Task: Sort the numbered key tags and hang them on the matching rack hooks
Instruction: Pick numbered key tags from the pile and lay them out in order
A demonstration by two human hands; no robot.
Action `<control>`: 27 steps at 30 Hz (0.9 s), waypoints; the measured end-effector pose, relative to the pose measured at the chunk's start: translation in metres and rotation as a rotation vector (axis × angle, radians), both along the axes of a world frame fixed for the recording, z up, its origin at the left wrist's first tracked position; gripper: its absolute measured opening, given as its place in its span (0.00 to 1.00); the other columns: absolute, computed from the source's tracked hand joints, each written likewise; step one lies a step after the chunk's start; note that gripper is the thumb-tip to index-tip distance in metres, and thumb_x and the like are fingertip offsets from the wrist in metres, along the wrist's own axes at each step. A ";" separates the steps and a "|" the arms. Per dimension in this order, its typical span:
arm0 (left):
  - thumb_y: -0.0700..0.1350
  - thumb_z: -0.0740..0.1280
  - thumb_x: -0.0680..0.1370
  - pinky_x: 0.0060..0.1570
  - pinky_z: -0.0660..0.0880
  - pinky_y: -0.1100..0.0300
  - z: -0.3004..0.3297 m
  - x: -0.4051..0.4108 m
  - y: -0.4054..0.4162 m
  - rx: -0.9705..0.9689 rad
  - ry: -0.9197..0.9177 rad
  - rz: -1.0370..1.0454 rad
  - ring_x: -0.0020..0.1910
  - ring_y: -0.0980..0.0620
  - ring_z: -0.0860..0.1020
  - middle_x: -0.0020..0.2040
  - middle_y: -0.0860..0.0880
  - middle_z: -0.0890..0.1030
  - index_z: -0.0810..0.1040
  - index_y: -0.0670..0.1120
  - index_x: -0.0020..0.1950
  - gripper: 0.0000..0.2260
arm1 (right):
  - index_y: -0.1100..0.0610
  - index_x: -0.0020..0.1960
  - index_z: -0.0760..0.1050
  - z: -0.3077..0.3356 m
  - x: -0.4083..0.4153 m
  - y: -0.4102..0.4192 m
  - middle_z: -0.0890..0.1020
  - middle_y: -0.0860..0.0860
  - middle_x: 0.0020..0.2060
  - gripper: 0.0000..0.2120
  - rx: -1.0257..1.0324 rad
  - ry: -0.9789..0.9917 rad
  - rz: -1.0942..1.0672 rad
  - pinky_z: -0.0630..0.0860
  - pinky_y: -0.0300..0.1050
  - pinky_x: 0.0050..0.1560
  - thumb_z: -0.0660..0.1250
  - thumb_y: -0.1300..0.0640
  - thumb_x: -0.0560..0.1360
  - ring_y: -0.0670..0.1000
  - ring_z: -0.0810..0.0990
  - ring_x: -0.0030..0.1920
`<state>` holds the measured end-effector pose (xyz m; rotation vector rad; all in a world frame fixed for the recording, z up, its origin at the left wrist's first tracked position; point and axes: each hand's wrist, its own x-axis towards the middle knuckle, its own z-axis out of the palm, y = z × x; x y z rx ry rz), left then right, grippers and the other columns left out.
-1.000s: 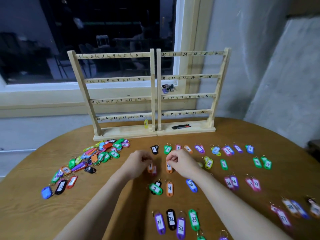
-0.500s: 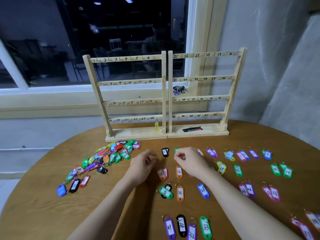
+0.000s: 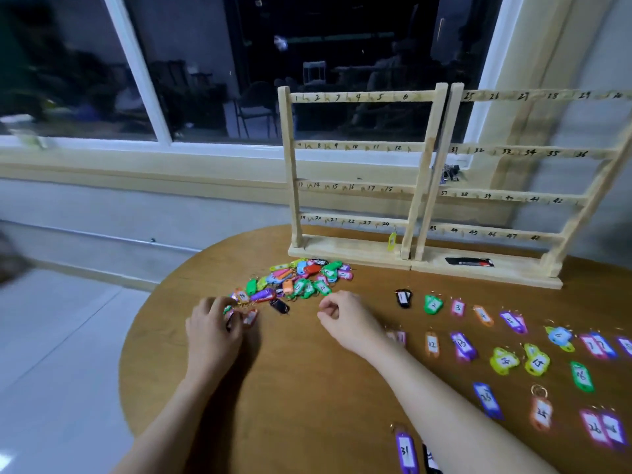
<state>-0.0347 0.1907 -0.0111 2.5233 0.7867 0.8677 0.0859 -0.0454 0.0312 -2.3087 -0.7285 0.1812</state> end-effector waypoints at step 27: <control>0.64 0.67 0.76 0.57 0.69 0.50 -0.004 0.006 -0.001 0.078 0.175 -0.039 0.54 0.49 0.70 0.51 0.53 0.74 0.84 0.57 0.57 0.16 | 0.55 0.52 0.79 -0.038 -0.012 0.083 0.79 0.47 0.48 0.14 0.031 -0.184 -0.191 0.76 0.40 0.44 0.56 0.51 0.85 0.45 0.77 0.45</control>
